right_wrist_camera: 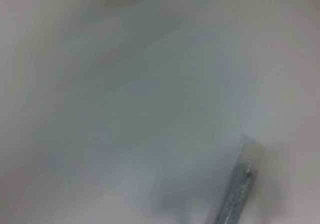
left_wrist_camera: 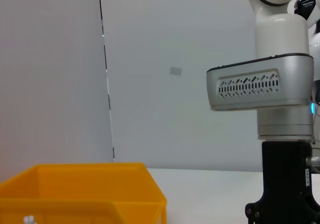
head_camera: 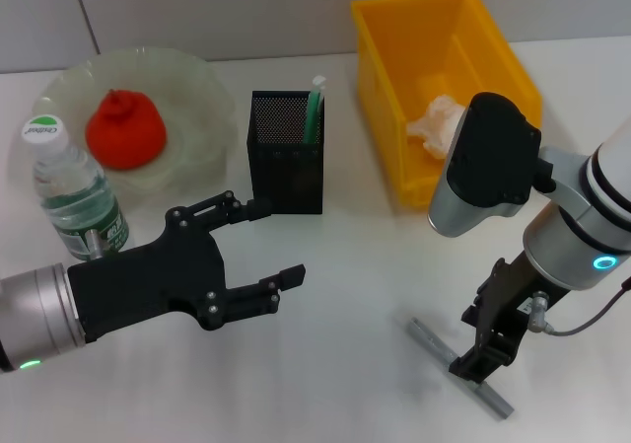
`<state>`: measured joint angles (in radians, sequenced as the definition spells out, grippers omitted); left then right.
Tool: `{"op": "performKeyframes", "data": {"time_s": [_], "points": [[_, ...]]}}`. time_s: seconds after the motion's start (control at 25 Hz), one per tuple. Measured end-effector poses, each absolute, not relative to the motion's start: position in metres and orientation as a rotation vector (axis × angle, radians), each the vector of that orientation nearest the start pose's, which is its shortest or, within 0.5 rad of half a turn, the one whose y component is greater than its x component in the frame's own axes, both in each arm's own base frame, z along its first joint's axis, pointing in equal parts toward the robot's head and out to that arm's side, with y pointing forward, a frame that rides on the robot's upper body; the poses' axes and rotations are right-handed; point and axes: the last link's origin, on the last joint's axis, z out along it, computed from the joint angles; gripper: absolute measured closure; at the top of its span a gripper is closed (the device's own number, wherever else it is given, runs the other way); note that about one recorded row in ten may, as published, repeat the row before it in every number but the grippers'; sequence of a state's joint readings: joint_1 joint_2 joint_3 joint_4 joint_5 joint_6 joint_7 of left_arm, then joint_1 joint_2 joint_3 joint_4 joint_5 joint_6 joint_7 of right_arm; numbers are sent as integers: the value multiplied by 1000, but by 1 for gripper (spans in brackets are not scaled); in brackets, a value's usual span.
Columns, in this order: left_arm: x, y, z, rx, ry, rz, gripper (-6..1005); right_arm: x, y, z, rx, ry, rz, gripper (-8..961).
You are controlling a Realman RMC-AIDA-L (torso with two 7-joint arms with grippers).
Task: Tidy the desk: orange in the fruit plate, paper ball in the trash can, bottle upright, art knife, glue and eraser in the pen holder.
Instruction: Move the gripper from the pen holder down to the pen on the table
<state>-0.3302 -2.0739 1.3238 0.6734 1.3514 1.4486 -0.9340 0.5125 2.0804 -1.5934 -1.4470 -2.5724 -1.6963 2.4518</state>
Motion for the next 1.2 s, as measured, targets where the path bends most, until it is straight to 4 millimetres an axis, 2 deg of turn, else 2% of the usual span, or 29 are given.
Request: {"op": "performKeyframes", "data": {"time_s": [0.72, 1.2], "points": [[-239, 286, -43, -2684, -72, -910, 214, 173, 308, -34, -2809, 621, -833, 313], [-240, 285, -43, -2682, -63, -908, 214, 174, 306, -42, -2813, 627, -875, 313]]}}
